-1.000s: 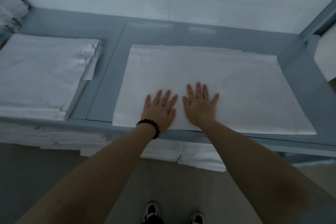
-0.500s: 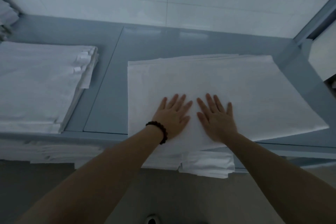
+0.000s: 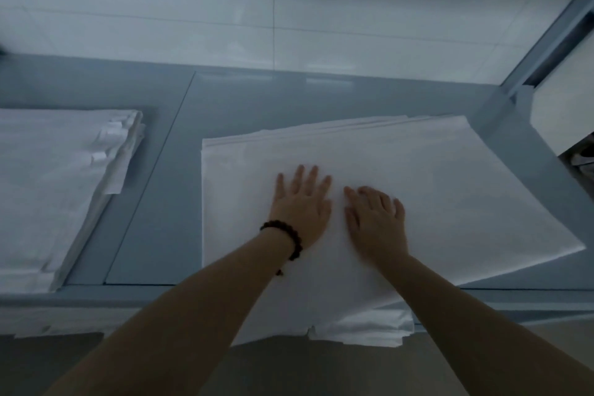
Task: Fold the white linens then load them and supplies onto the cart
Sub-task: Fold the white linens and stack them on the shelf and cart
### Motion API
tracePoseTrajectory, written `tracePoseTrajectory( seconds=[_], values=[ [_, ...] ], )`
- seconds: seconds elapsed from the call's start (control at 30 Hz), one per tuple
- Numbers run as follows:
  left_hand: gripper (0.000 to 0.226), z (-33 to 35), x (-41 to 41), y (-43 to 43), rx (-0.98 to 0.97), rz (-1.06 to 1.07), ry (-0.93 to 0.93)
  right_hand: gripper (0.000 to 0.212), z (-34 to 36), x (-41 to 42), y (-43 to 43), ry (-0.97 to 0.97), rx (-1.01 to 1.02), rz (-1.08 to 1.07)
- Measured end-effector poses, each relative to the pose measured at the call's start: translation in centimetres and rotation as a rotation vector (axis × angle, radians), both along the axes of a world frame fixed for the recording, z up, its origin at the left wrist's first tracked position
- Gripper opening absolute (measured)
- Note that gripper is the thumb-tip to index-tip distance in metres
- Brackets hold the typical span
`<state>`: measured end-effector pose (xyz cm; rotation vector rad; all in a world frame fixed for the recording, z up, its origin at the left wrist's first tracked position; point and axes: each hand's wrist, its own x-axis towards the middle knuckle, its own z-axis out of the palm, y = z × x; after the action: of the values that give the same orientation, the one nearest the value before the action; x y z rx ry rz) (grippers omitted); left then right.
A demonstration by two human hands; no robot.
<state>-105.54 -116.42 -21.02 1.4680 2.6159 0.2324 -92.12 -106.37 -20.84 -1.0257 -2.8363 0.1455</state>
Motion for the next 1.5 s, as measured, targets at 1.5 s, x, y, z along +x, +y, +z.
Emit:
tracePoseTrajectory(
  seconds=[1.5],
  values=[
    [0.061,2.6,-2.4,-2.2,-0.06,0.291,-0.112,0.061,0.3,-7.8,-0.2,-0.125,-0.192,-0.23]
  ],
)
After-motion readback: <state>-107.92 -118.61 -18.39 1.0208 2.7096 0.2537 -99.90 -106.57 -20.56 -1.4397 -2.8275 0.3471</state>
